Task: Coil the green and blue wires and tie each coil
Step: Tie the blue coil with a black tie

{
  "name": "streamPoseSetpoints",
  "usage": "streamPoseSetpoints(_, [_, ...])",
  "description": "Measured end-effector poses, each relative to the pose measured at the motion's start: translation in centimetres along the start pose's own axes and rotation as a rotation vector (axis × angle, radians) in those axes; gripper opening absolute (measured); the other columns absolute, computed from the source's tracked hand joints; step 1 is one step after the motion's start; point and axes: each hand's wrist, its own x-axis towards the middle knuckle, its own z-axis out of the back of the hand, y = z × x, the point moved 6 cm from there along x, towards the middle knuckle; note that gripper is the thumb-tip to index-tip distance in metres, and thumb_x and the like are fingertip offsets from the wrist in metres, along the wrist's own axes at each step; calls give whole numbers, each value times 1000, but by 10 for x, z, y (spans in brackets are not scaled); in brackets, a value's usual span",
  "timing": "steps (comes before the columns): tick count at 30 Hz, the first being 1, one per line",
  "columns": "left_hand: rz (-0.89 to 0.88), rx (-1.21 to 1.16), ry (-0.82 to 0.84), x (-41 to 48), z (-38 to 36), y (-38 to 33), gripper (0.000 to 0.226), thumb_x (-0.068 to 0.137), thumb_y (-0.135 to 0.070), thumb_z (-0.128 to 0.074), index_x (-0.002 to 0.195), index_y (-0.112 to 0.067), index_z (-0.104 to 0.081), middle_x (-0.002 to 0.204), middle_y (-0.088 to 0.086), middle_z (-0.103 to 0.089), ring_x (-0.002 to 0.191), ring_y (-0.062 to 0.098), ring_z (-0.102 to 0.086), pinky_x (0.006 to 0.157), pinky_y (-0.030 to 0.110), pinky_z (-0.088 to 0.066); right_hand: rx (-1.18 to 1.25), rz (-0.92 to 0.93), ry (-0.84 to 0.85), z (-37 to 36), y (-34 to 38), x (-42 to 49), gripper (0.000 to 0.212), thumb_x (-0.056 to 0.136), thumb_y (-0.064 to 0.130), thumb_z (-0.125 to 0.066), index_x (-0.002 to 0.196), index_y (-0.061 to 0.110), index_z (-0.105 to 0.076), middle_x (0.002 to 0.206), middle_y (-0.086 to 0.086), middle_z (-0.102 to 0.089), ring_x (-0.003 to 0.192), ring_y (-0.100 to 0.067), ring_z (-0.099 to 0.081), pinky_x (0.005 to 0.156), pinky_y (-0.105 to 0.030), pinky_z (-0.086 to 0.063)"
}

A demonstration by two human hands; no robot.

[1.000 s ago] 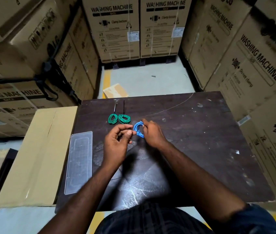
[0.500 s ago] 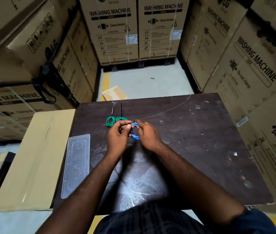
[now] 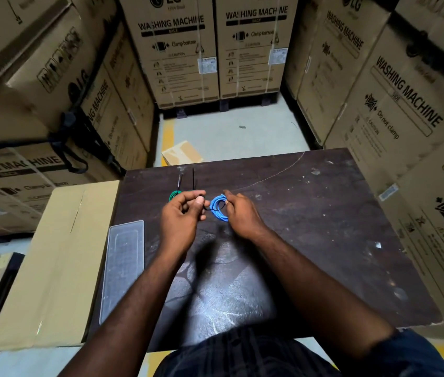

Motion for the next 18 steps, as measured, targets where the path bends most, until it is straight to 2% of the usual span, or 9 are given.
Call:
streamPoseSetpoints(7, [48, 33, -7, 2, 1, 8, 16, 93, -3, -55, 104, -2, -66, 80, 7, -70, 65, 5, -61, 59, 16, -50, -14, -6, -6, 2, -3, -1, 44, 92, 7, -44, 136, 4, -49, 117, -26, -59, 108, -35, -56, 92, -29, -39])
streamPoseSetpoints(12, [82, 74, 8, 4, -3, 11, 17, 93, -2, -55, 106, 2, -65, 79, 7, -69, 52, -1, -56, 55, 13, -48, -12, 0, -4, 0, 0, -2, 44, 92, 9, -44, 136, 6, -50, 114, -25, -60, 106, -35, -57, 90, -29, -40])
streamPoseSetpoints(18, [71, 93, 6, 5, 3, 5, 16, 92, -4, -58, 103, -1, -68, 79, 8, -71, 51, 1, -54, 55, 15, -49, -23, -10, -8, 3, -5, -2, 44, 93, 8, -43, 136, 5, -49, 117, -26, -59, 109, -35, -55, 94, -30, -39])
